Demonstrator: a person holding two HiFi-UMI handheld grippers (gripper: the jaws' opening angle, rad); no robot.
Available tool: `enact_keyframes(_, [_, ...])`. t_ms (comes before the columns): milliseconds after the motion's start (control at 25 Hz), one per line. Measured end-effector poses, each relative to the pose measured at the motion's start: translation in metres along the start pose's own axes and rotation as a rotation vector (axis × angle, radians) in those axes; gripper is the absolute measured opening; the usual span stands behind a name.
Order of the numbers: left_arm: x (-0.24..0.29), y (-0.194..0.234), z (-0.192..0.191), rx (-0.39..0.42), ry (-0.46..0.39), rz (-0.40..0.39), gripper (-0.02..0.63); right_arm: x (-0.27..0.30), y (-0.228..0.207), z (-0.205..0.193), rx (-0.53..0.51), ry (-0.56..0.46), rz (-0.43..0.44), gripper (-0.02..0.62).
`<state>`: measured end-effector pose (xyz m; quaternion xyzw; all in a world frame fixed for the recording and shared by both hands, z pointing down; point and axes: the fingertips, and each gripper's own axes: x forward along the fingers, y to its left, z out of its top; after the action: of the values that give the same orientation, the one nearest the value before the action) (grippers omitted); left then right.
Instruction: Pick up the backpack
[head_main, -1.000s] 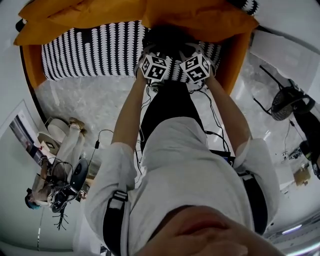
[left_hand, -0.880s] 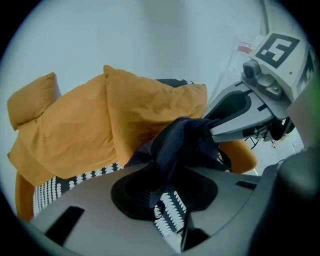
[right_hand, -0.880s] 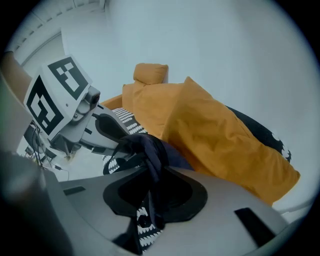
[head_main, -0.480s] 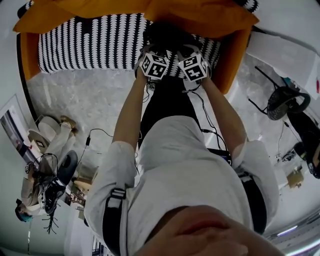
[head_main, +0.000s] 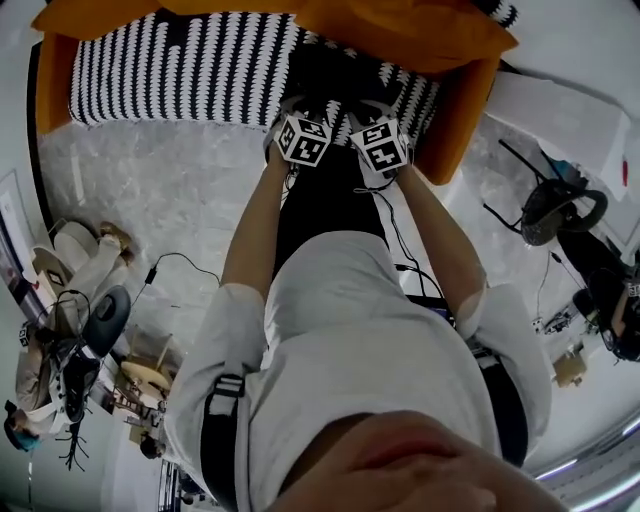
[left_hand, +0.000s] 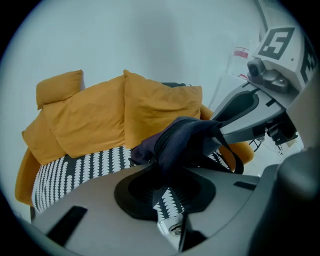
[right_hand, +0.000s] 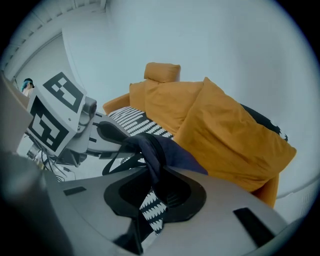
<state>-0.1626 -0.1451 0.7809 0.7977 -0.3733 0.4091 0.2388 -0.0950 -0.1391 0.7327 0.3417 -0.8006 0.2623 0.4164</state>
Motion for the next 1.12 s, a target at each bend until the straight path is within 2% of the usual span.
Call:
enact_keyframes(280, [-0.020,-0.004,-0.025,-0.040,-0.042,0.033,0.074,-0.009,0.027,-0.007,-0.034,-0.014,-0.021,0.080])
enact_keyframes(520, [-0.042,-0.007,-0.017,-0.036,-0.106,0.076,0.067,-0.026,0.032,-0.003,-0.053,-0.070,-0.092,0.071])
enact_keyframes(760, [-0.055,-0.008,-0.005,-0.082,-0.135,0.082,0.064,-0.036,0.026,0.008,-0.050,-0.102,-0.146,0.067])
enact_keyframes(1120, [-0.080,-0.004,0.005,-0.184,-0.150,0.105,0.064,-0.050,0.034,0.025,-0.075,-0.117,-0.108,0.066])
